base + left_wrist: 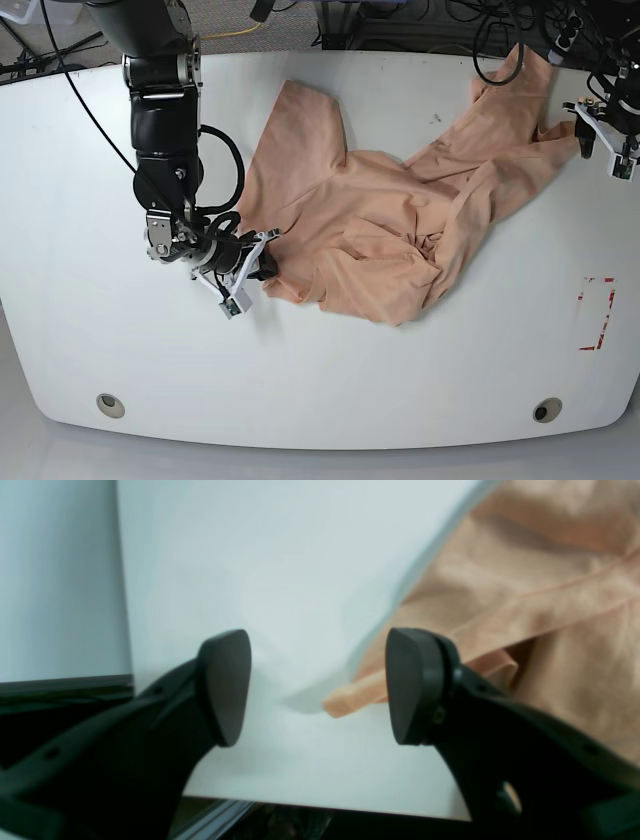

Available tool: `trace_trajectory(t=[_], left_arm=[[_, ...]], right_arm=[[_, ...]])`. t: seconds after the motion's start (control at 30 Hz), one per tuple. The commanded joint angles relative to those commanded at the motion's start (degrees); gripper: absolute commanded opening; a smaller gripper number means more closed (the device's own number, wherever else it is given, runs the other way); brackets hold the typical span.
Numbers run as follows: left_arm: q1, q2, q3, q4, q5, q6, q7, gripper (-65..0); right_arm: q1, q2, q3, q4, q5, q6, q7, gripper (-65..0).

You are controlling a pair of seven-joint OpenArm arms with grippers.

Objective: Fold the T-shirt properly
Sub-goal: 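Pull the grasped shoulder away from the right gripper, stretching the shirt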

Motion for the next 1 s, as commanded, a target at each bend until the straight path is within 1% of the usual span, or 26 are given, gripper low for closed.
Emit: trace_trajectory(t=[0.1, 0.23, 0.3, 0.43, 0.57, 0.67, 0.87, 1.0], left_arm=[[2.73, -0.88, 2.29, 0.09, 0.09, 0.0, -0.18, -25.6], [5.45, -4.66, 4.48, 0.0, 0.35, 0.0, -0.18, -25.6], [5.45, -5.36, 4.22, 0.0, 0.44, 0.0, -0.18, -25.6], [5.45, -8.26, 4.31, -0.09, 0.44, 0.0, 0.0, -25.6], [5.45, -12.31, 9.14, -1.14, 0.53, 0.0, 0.26, -25.6], [5.36, -15.47, 12.48, -4.4, 0.53, 0.0, 0.26, -25.6], [5.01, -17.67, 13.19, -9.49, 0.53, 0.0, 0.09, -25.6], [3.69, -19.16, 14.86, -12.57, 0.53, 0.0, -0.18, -25.6]], right_arm=[[0.0, -0.09, 0.0, 0.0, 0.0, 0.0, 0.0, -65.0], [-0.79, -0.09, 0.0, 0.09, 0.0, 0.0, 0.0, -65.0], [-0.88, -0.09, 0.0, 0.09, 0.0, 0.0, 0.0, -65.0], [-1.14, -0.09, 0.0, 0.18, 0.0, 0.0, 0.0, -65.0], [-1.23, -0.09, 0.0, 0.18, 0.0, 0.0, 0.0, -65.0], [-1.67, -0.09, 0.0, 0.18, 0.0, 0.0, 0.09, -65.0], [-1.85, -0.09, 0.0, 0.18, 0.0, 0.0, 0.26, -65.0], [-1.85, -0.09, 0.0, 0.18, 0.0, 0.0, 0.35, -65.0]])
